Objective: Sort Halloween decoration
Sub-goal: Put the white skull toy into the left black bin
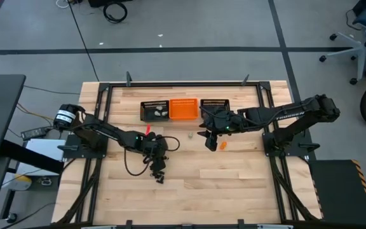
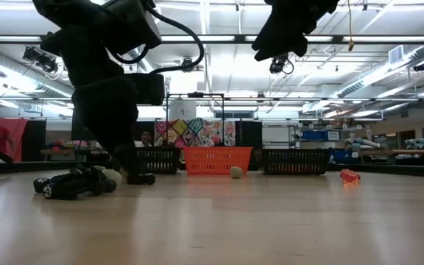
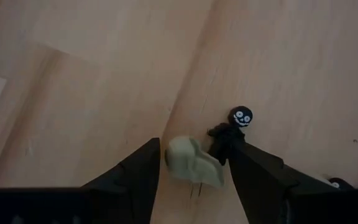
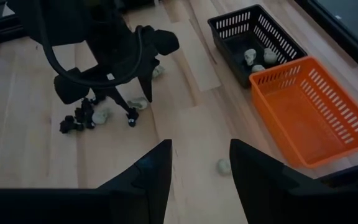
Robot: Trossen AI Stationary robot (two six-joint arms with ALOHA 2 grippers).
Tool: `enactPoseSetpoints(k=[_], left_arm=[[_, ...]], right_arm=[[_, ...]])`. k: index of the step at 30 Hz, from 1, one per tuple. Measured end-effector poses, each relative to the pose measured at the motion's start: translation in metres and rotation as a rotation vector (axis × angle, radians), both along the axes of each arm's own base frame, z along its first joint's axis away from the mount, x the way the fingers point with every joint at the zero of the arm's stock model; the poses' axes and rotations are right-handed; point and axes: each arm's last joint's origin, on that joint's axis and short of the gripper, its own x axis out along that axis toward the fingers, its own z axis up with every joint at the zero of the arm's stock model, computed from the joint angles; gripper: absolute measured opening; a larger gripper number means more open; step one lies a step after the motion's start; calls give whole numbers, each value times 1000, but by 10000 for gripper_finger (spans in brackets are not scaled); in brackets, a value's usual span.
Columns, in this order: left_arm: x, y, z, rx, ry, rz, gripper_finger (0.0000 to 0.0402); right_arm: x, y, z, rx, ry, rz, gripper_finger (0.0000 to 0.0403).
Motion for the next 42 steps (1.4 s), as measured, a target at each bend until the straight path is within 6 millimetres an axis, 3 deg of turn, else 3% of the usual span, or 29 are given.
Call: enactPoseSetpoints(k=[8,16,20,42], left_arm=[[-2,-1,-1,9,18,6,186],[-3,-1,-1,12,32,7,96],[-3,-1,-1,1,22,26,71],[-8,3,8,-13,26,61,60]], right_arm=[[0,0,0,-8,1,7,165],[0,0,0,-16,3,13,165],[0,0,0,-21,4,17,165],[0,0,0,-36,8,30,165]])
